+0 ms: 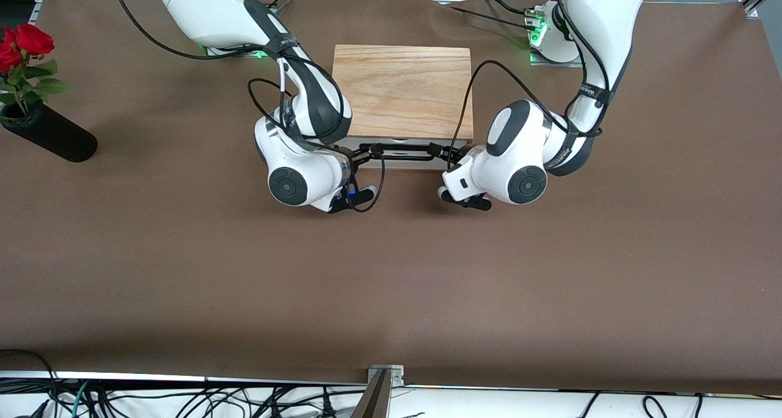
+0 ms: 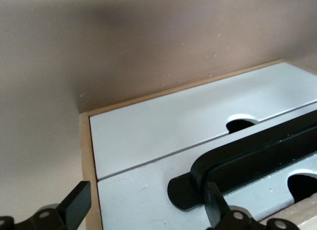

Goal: Close drawer with both arms simultaneously

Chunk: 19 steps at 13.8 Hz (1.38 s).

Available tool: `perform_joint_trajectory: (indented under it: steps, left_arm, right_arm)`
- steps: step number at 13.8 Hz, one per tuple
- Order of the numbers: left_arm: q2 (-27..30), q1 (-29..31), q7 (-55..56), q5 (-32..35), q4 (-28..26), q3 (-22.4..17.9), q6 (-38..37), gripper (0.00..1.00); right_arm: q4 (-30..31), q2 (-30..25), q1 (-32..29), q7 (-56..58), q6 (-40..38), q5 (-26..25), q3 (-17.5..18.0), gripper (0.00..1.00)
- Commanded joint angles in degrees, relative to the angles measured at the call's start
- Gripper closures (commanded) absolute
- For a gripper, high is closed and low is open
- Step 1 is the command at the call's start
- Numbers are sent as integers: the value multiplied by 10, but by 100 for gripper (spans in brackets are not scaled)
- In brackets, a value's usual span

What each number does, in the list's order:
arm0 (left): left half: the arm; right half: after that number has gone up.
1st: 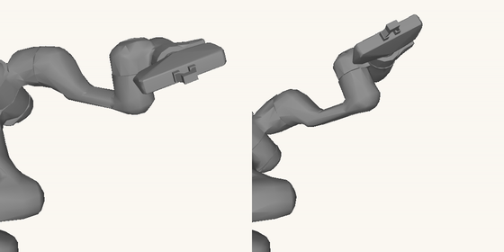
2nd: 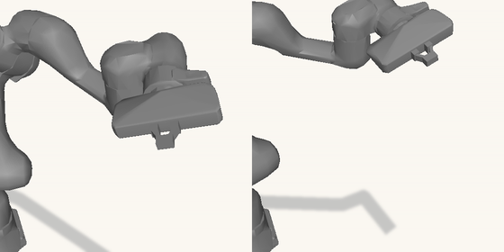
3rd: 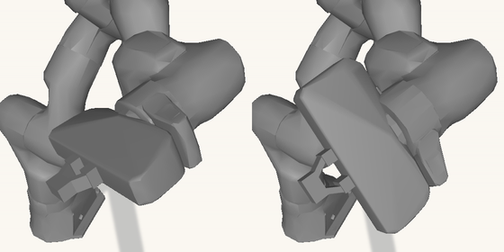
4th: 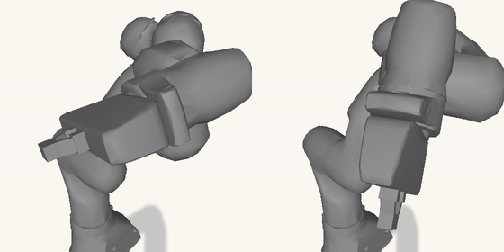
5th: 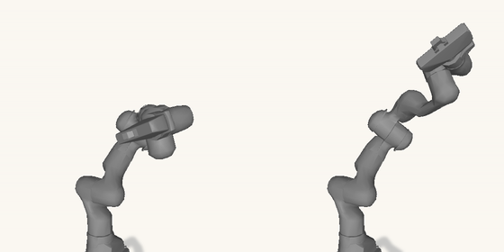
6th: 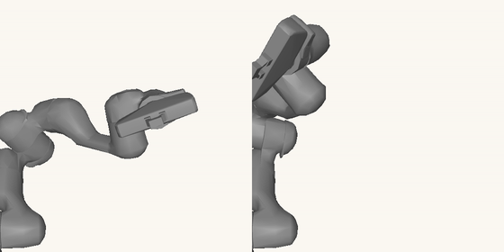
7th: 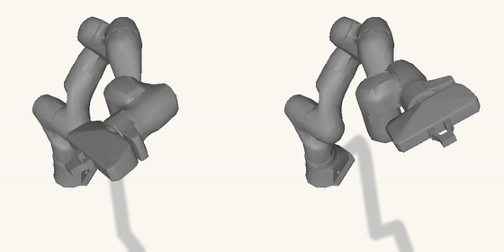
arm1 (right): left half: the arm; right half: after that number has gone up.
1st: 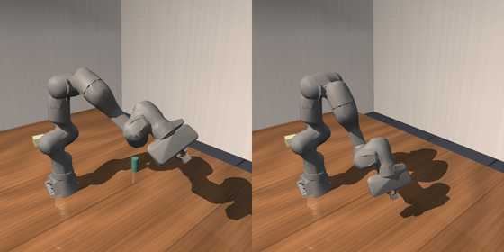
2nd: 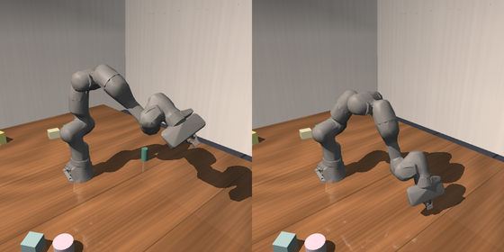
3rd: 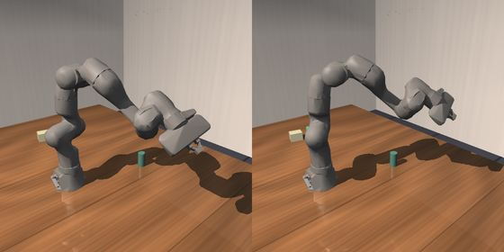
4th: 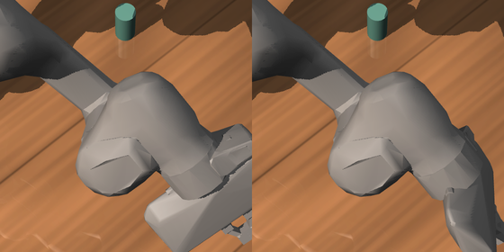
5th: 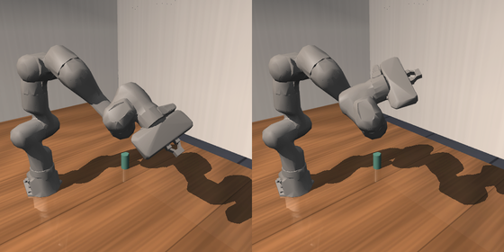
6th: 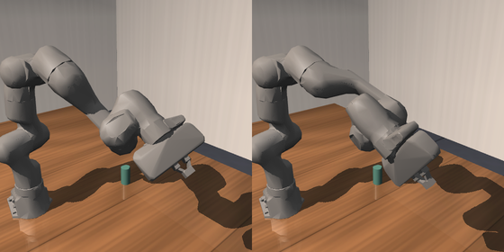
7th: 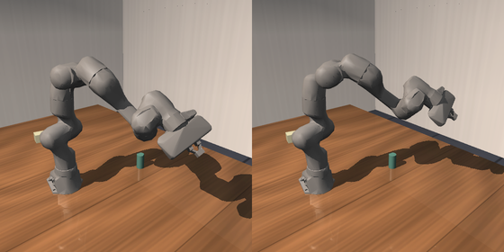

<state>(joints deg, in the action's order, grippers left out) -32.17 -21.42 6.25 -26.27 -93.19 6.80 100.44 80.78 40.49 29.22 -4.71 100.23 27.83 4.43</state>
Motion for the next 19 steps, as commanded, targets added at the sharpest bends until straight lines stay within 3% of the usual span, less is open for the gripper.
perform_joint_trajectory:
  steps: [1,7,11,14,16,19]
  left_arm:
    - [0,1,-8,25,-11,-4,-18,0]
    - [2,-5,-7,63,-2,-3,-18,0]
    - [32,13,-8,64,5,-4,-26,0]
    - [37,43,-8,68,56,-8,-40,0]
    - [47,61,-11,129,91,-10,-40,0]
    - [77,84,-15,195,122,-13,-45,0]
  right_arm:
    - [-5,6,2,-1,-24,16,8,0]
    - [-18,2,6,-2,-15,13,5,0]
    - [-90,0,-20,0,4,9,0,0]
    - [-119,-16,-36,0,3,-37,-29,0]
    - [-141,-20,-43,3,-11,-60,-58,0]
    - [-154,-24,-102,1,-42,-64,-71,0]
